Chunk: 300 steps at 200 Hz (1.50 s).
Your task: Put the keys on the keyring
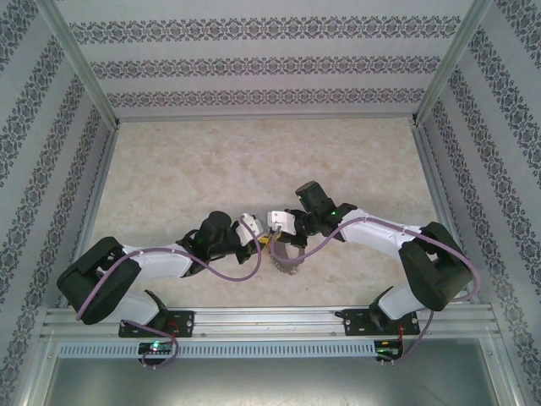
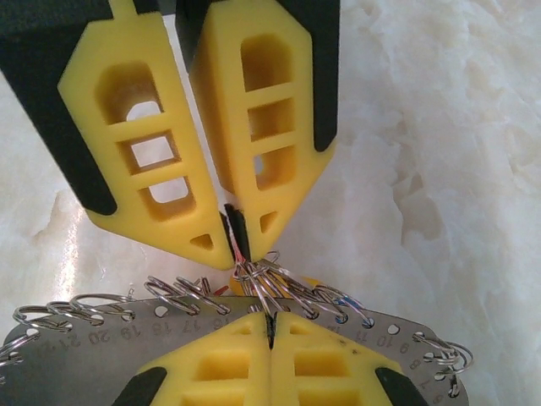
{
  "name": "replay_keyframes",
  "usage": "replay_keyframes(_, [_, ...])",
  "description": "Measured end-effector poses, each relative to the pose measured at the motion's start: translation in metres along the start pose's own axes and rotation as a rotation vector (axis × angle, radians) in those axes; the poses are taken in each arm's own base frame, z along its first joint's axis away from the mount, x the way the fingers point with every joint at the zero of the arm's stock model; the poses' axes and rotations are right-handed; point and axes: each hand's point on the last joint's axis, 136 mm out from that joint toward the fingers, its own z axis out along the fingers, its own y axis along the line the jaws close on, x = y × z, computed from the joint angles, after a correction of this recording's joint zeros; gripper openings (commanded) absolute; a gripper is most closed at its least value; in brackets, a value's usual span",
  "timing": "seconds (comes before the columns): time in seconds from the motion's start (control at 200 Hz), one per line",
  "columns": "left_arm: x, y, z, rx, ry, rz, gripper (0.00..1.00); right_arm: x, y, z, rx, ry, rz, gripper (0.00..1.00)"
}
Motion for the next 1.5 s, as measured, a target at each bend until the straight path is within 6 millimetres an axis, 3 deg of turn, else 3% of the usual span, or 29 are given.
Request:
replay_keyframes(0.1, [-0.007,0.001,-0.002,-0.010,-0.050,0.009,0.31,0.000,0.000,0.000,0.000,-0.001,-0.001,0.00])
replay_keyframes(0.31, [0.007,-0.001,-0.001,-0.013,-0.097,-0.003,0.33,0.000,0.000,0.000,0.000,-0.001,-0.001,0.00])
replay_keyframes(0.744, [-0.001,0.001,0.003,-0.010,-0.157,0.010,0.19,0.000,0.000,0.000,0.000,-0.002,-0.001,0.00])
replay_keyframes(1.354, [-0.002,0.005,0.013,-0.010,-0.156,0.010,0.14,0.000,0.001,0.000,-0.003,0.000,0.003,0.00])
replay_keyframes(1.499, [-0.002,0.004,0.012,-0.009,-0.155,0.013,0.04,0.001,0.000,-0.001,-0.001,0.000,0.004,0.00])
